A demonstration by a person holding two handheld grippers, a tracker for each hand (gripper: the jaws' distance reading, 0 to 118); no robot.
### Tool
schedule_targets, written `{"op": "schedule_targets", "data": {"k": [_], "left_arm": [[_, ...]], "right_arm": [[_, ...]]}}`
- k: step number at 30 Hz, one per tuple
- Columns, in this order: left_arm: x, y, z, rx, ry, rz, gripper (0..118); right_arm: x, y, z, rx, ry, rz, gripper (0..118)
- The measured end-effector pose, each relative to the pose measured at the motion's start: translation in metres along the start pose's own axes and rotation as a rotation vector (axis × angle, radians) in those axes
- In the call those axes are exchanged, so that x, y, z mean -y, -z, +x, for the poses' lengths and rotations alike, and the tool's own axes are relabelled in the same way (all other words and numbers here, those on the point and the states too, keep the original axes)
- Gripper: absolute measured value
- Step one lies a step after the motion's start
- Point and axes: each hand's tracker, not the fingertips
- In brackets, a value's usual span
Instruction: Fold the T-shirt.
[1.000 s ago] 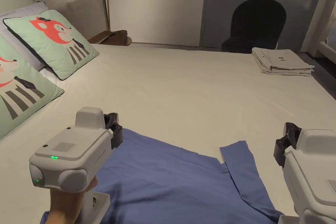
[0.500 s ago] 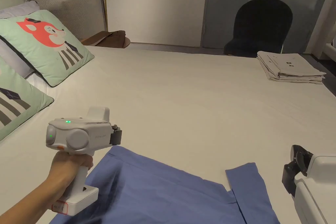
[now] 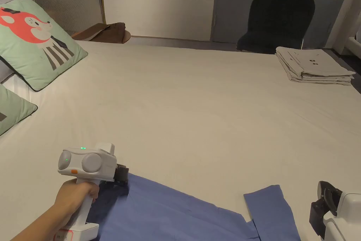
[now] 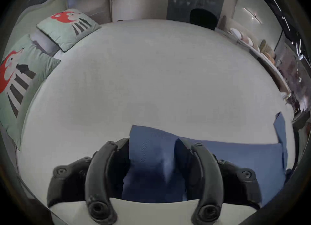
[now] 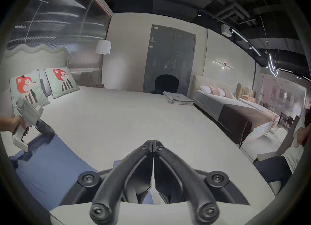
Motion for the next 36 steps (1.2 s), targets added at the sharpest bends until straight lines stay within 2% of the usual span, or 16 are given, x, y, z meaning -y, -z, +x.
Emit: {"op": "schedule_targets", "data": {"k": [2, 4, 5, 10, 13, 14, 16, 17, 18, 20, 27, 29, 31, 33, 35, 36], "left_arm": [[0.006, -0.006, 0.011, -0.049, 0.067, 0.079, 47], [0.003, -0.005, 0.008, -0.011, 0.071, 0.063, 7], [0.003, -0.008, 0.012, -0.003, 0.079, 0.066, 1], [0.001, -0.027, 0.013, -0.044, 0.120, 0.120, 1], [0.001, -0.050, 0.010, -0.021, 0.092, 0.155, 1], [0.001, -0.058, 0.009, -0.008, 0.086, 0.169, 1], [0.005, -0.076, 0.010, 0.012, 0.078, 0.195, 1], [0.006, -0.083, 0.009, 0.019, 0.074, 0.207, 1], [0.007, -0.090, 0.008, 0.028, 0.072, 0.213, 1], [0.010, -0.103, 0.010, 0.038, 0.076, 0.224, 1], [0.017, -0.123, 0.008, 0.048, 0.082, 0.248, 1], [0.020, -0.126, 0.006, 0.051, 0.075, 0.249, 1], [0.022, -0.126, 0.006, 0.049, 0.073, 0.249, 1], [0.025, -0.126, 0.005, 0.045, 0.073, 0.245, 1], [0.028, -0.125, 0.003, 0.037, 0.070, 0.243, 1], [0.029, -0.125, 0.001, 0.033, 0.063, 0.242, 1]], "right_arm": [[0.000, -0.001, 0.002, -0.001, -0.002, -0.008, 0], [0.001, -0.003, 0.003, 0.004, -0.008, -0.010, 0], [0.001, -0.003, 0.004, 0.007, -0.008, -0.013, 0], [0.003, -0.001, 0.013, 0.014, 0.029, -0.068, 0], [0.009, 0.016, 0.021, -0.016, 0.088, -0.224, 2], [0.012, 0.023, 0.023, -0.036, 0.099, -0.286, 13], [0.023, 0.036, 0.024, -0.067, 0.140, -0.365, 73], [0.027, 0.042, 0.024, -0.073, 0.145, -0.411, 94], [0.034, 0.047, 0.023, -0.074, 0.158, -0.445, 108], [0.045, 0.055, 0.020, -0.068, 0.166, -0.513, 108], [0.076, 0.070, 0.007, -0.043, 0.175, -0.638, 107], [0.082, 0.071, 0.003, -0.047, 0.162, -0.661, 100], [0.087, 0.069, 0.001, -0.063, 0.160, -0.658, 65], [0.086, 0.063, -0.002, -0.057, 0.126, -0.628, 47], [0.080, 0.057, -0.001, -0.069, 0.077, -0.599, 2], [0.078, 0.054, 0.000, -0.023, 0.039, -0.582, 2]]}}
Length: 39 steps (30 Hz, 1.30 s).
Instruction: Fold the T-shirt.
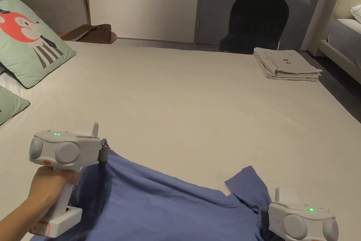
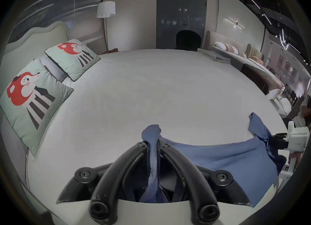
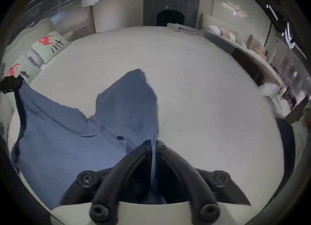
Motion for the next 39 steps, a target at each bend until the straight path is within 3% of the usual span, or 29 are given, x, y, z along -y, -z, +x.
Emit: {"op": "schedule_targets", "data": {"k": [1, 5, 10, 17, 27, 39], "left_arm": [[0.001, -0.001, -0.002, -0.002, -0.007, 0.000, 1], [0.005, -0.009, -0.006, -0.009, -0.031, 0.005, 1], [0.006, -0.027, -0.008, -0.019, -0.045, 0.041, 1], [-0.027, -0.077, -0.019, -0.019, -0.097, 0.195, 1], [-0.117, -0.143, -0.034, -0.044, -0.127, 0.399, 1], [-0.240, -0.183, -0.030, -0.138, -0.159, 0.694, 1]], "right_arm": [[0.001, -0.004, 0.004, 0.018, -0.010, 0.031, 2], [-0.002, -0.022, 0.016, -0.061, 0.021, 0.082, 1], [-0.011, -0.046, 0.015, -0.015, -0.014, 0.200, 1], [-0.053, -0.089, 0.019, -0.045, -0.024, 0.349, 1], [-0.182, -0.165, 0.018, -0.044, -0.072, 0.647, 1], [-0.314, -0.234, 0.009, -0.022, -0.037, 0.962, 1]]}}
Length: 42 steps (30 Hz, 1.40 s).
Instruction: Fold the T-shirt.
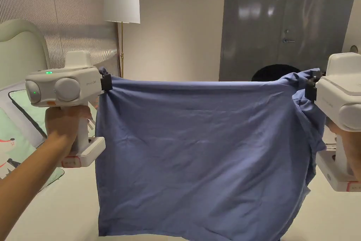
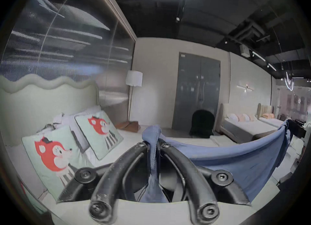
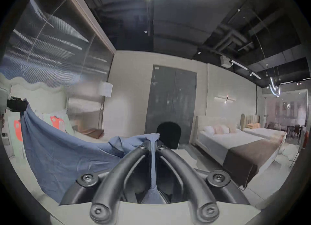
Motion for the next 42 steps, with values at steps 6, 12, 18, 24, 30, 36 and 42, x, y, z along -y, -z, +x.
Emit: {"op": "schedule_targets", "data": {"k": [6, 12, 18, 24, 30, 36, 42], "left_arm": [[-0.033, 0.034, 0.013, -0.031, 0.020, 0.090, 1], [-0.032, 0.067, 0.017, -0.038, 0.004, 0.115, 1], [0.020, 0.098, 0.018, -0.038, 0.018, 0.061, 1], [0.103, 0.116, 0.011, -0.045, 0.081, -0.090, 1], [0.185, 0.103, -0.004, -0.050, 0.056, -0.222, 1], [0.248, 0.053, -0.019, -0.040, 0.053, -0.336, 1], [0.299, -0.021, -0.043, -0.036, 0.026, -0.438, 1]], "right_arm": [[-0.030, 0.037, 0.000, -0.003, 0.008, 0.070, 1], [-0.026, 0.068, 0.003, -0.014, 0.040, 0.079, 1], [0.033, 0.089, 0.002, -0.016, 0.107, 0.001, 1], [0.115, 0.097, -0.002, -0.035, 0.146, -0.142, 1], [0.187, 0.080, -0.001, -0.066, 0.225, -0.285, 1], [0.239, 0.039, 0.006, -0.104, 0.252, -0.398, 1], [0.271, -0.033, 0.014, -0.161, 0.290, -0.492, 1]]}}
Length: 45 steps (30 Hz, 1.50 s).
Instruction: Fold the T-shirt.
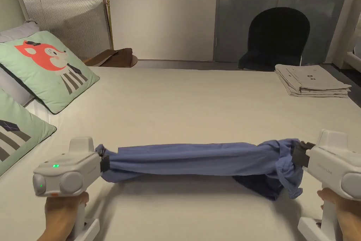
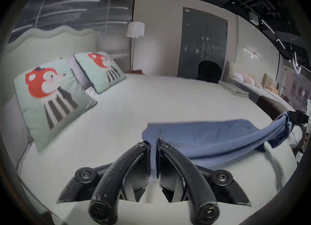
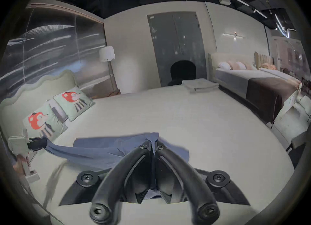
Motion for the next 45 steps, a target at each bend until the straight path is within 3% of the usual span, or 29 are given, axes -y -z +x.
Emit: {"op": "schedule_targets", "data": {"k": [18, 27, 32, 34, 35, 36, 37, 38, 39, 45], "left_arm": [[0.160, -0.161, -0.053, -0.001, 0.026, -0.168, 1], [0.204, -0.171, -0.061, -0.032, -0.006, -0.309, 1], [0.206, -0.171, -0.059, -0.037, 0.007, -0.308, 3], [0.200, -0.171, -0.055, -0.047, 0.021, -0.312, 18], [0.194, -0.172, -0.053, -0.065, 0.034, -0.315, 35], [0.186, -0.174, -0.051, -0.071, 0.032, -0.300, 61], [0.178, -0.177, -0.048, -0.064, 0.017, -0.255, 77], [0.167, -0.185, -0.038, -0.045, 0.000, -0.205, 89], [0.155, -0.190, -0.032, -0.020, -0.025, -0.152, 96], [0.081, -0.215, 0.005, 0.065, -0.051, 0.141, 96]], "right_arm": [[0.162, -0.186, 0.004, -0.061, -0.024, -0.185, 1], [0.231, -0.197, 0.005, 0.019, 0.029, -0.353, 1], [0.230, -0.200, 0.000, 0.025, 0.034, -0.338, 4], [0.219, -0.202, -0.004, 0.027, -0.022, -0.348, 25], [0.212, -0.204, -0.009, 0.054, -0.059, -0.332, 45], [0.203, -0.207, -0.013, 0.066, -0.088, -0.303, 73], [0.193, -0.209, -0.017, 0.067, -0.104, -0.268, 92], [0.183, -0.212, -0.020, 0.068, -0.107, -0.226, 103], [0.171, -0.216, -0.025, 0.067, -0.103, -0.173, 104], [0.099, -0.235, -0.059, 0.049, -0.117, 0.102, 104]]}}
